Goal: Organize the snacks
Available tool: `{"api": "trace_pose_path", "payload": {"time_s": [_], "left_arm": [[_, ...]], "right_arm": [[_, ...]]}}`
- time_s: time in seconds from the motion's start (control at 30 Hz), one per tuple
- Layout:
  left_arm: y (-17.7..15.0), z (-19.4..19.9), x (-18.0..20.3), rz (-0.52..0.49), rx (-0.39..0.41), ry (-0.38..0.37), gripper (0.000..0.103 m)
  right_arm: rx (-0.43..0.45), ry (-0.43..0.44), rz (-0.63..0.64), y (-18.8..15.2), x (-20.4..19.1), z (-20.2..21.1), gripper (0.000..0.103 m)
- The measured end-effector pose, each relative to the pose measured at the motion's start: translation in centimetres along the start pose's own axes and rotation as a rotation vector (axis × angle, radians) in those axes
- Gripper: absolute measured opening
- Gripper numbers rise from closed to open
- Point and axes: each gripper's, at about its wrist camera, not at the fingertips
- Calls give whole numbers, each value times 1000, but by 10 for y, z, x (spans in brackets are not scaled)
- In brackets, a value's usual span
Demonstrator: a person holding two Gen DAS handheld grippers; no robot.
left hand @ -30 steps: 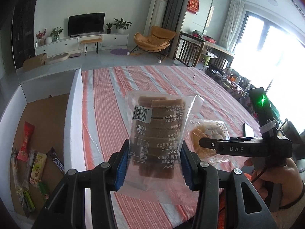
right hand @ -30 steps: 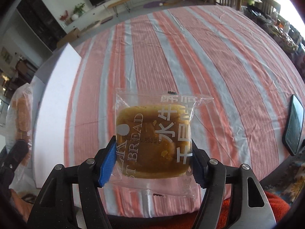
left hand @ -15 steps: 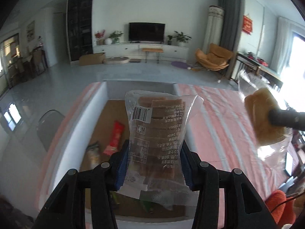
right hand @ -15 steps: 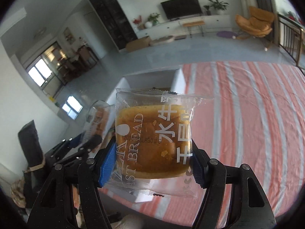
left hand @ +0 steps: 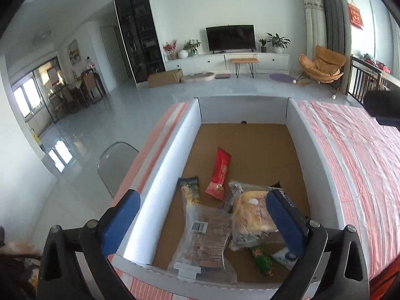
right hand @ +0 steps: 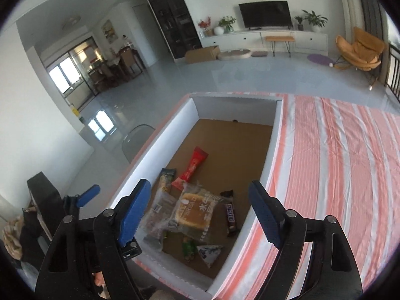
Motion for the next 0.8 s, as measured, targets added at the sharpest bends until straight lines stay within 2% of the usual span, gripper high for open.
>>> {"api": "trace_pose_path", "payload": {"time_s": [0.13,0.2,0.37,0.53,0.63,0.8], "left_arm": [[13,15,6,19,32,-35,103],[14,27,8,33,40,-1,103],[12,52,14,19,175,111,103],[17,60,11,24,158,61,103],[22,60,9,26,160,67,103],[29,54,7,15,74,70,103]], "right_arm": [[18,-55,10,-3,8,11,83],[25,-78,21,-5,9,18,83],[18,-99,29,-9,10,22,83],[-7,-95,46,-11,2,20,83],[-20,-92,65,-12,-5,23,83],[-55,-103,100,-10,-18,25,83]]}}
Point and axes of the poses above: each gripper's, at about its wrist camera, not at the fingertips, and z roughly against the way its jaws point, x to its right, y to its top, and after that the axes turned 10 degrees about z, right-handed
